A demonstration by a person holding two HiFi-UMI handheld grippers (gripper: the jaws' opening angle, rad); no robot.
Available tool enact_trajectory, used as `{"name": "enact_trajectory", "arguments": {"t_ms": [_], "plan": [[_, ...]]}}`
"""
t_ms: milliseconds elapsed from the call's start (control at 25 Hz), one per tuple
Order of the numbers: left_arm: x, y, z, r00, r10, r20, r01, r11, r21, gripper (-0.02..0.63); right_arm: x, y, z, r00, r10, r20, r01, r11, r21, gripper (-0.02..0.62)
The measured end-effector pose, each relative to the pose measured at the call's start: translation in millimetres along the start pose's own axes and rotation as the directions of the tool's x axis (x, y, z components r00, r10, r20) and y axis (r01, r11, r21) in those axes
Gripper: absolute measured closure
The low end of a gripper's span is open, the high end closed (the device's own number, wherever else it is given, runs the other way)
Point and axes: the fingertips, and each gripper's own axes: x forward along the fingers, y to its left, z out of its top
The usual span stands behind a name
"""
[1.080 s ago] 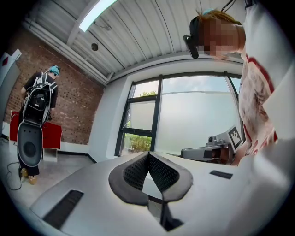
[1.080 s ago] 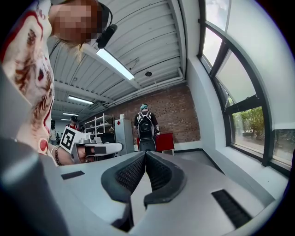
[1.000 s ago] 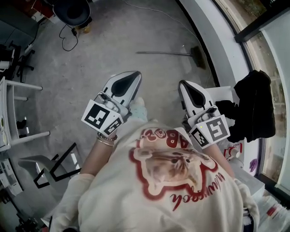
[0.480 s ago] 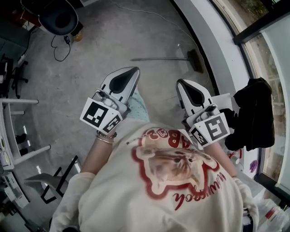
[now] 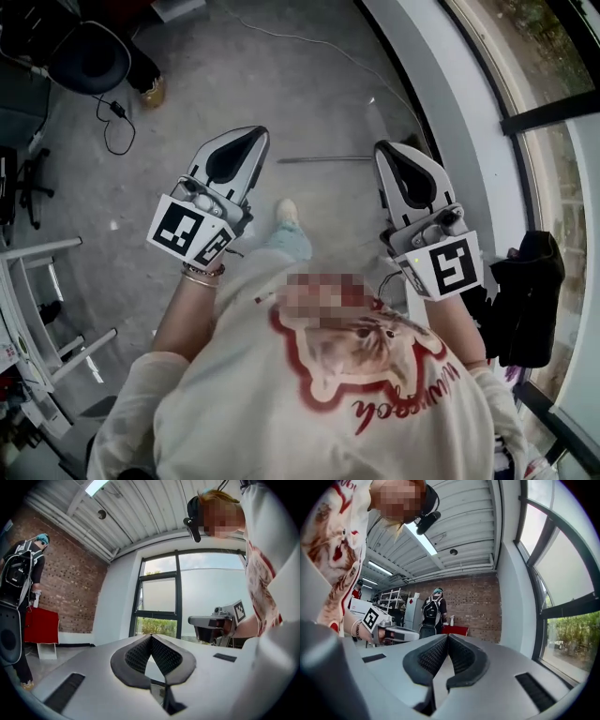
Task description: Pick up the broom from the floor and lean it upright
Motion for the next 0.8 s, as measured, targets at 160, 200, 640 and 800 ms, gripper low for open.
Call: {"name": "enact_trajectory", "arguments": {"t_ms": [160,200,640,800], "plan": [[39,75,20,1.000,-0.011,-0.003,0.011,0.999,0.032,0.590,91,-41,30,0.994,-0.040,0.105,0.042,0.999,-0.017,0.571],[48,90,24,1.000,-0.013,0.001,0.013,0.999,0.039,0.590,107,-50,33,0.990,-0.057,0.126,0.059,0.998,-0.009,0.571],[108,173,-47,0.996,0.089,0.013,-0.088,0.994,-0.069,0.589,183,-103,-74,0.995,-0.084,0.051,0.078,0.991,0.105,0.571],[112,187,-114,0.992,0.122,-0.029,-0.124,0.985,-0.123,0.589,203,-102,-143,1.000,-0.013,-0.027,0.016,0.993,0.120,0.571]]}}
